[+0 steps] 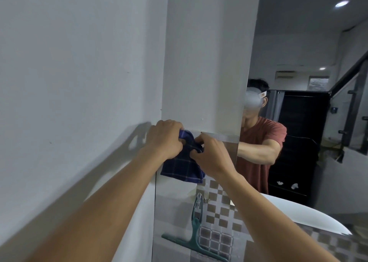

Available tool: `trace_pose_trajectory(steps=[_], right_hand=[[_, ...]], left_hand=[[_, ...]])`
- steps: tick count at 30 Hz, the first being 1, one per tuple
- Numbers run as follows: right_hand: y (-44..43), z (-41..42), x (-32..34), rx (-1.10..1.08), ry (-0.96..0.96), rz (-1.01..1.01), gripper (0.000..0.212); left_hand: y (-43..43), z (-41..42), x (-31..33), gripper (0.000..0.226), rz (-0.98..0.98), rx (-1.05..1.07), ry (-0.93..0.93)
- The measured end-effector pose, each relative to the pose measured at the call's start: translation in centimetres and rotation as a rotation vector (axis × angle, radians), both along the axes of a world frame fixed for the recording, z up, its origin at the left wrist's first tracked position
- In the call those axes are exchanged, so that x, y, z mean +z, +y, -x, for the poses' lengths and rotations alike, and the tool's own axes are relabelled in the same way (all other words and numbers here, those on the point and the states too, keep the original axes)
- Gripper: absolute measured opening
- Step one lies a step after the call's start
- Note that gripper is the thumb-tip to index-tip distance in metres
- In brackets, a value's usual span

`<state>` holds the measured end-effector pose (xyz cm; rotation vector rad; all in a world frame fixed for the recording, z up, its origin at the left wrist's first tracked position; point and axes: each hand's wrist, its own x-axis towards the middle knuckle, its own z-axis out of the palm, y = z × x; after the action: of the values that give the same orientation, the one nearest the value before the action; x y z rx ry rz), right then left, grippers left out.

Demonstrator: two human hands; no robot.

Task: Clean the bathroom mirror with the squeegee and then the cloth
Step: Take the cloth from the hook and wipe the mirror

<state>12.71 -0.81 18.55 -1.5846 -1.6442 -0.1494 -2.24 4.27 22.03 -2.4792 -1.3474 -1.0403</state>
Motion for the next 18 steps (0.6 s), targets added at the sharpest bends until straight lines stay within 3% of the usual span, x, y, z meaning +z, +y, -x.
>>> trace_pose_trajectory(steps=[3,7,12,16,18], right_hand=[[-1.7,-1.1,0.4,0.027,0.017,-0.024,0.021],[-4.2,-2.9,0.9,0.078,0.067,0.017,0.026],[-7.7,-4.8,1.2,0.207,0.312,0.065,0.036],[-10.5,-6.2,2.3,0.192,0.359,0.07,0.013],[-11.9,-7.0,3.0,0.126,0.359,0.015,0.013]], left_hand=[[-1.0,0.1,0.6,0.005,-0.013,-0.073,-0.059],[-3.1,-0.4,1.6,0.01,0.089,-0.252,-0.167],[-5.5,-1.7,2.2,0.015,0.177,-0.377,-0.187],[-6.9,-2.8,3.0,0.009,0.232,-0.452,-0.211],[-7.8,-3.6,3.6,0.014,0.268,-0.51,-0.216]])
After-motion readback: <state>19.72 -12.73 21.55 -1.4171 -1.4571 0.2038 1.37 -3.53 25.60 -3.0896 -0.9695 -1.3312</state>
